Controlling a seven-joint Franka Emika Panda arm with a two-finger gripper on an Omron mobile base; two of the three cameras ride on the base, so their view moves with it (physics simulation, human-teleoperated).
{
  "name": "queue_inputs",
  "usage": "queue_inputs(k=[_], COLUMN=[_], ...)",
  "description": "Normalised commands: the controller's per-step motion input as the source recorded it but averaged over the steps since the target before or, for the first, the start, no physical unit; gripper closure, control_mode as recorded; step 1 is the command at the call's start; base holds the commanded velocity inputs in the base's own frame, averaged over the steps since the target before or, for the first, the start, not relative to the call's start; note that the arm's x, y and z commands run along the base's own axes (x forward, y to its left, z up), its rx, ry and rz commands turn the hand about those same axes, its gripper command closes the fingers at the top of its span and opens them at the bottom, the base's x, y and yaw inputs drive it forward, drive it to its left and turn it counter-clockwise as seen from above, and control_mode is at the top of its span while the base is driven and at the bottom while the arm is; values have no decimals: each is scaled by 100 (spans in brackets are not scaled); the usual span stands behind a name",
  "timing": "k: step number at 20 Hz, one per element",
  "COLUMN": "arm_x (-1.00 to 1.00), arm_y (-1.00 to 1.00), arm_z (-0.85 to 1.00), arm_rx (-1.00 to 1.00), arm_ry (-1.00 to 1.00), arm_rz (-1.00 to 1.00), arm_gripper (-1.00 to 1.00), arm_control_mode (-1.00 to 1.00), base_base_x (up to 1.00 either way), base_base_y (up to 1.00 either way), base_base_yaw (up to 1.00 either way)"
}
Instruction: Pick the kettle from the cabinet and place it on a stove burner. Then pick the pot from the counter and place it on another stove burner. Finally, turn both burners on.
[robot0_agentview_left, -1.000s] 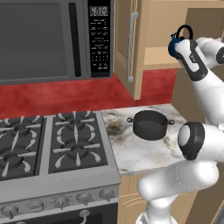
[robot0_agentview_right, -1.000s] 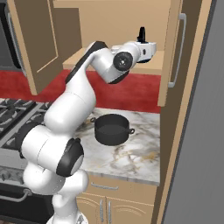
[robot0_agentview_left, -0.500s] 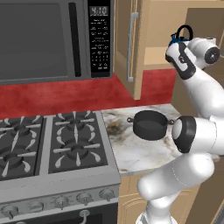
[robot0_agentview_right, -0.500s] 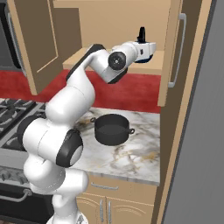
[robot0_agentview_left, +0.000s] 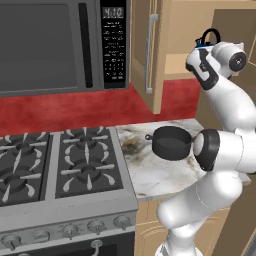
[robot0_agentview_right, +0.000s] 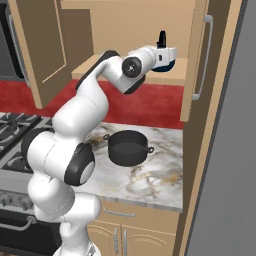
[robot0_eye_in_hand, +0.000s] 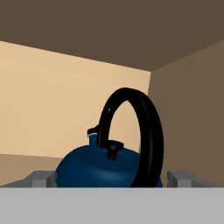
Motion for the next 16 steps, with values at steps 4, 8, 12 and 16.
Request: queue_inputs(k=[4,8,12,16], arm_x=[0,0,1,4], arm_y=[-19,-20,-12,-7], arm_z=[0,0,0,0], arm_rx=[0,0,0,0], arm_ry=[-3,-3,-1,0], arm_rz=[0,0,0,0], arm_gripper=[-100,-100,-100,-100], arm_control_mode=[-100,-100,-100,-100], base_base_x=[0,0,0,0], base_base_y=[0,0,0,0], base_base_yaw=[0,0,0,0])
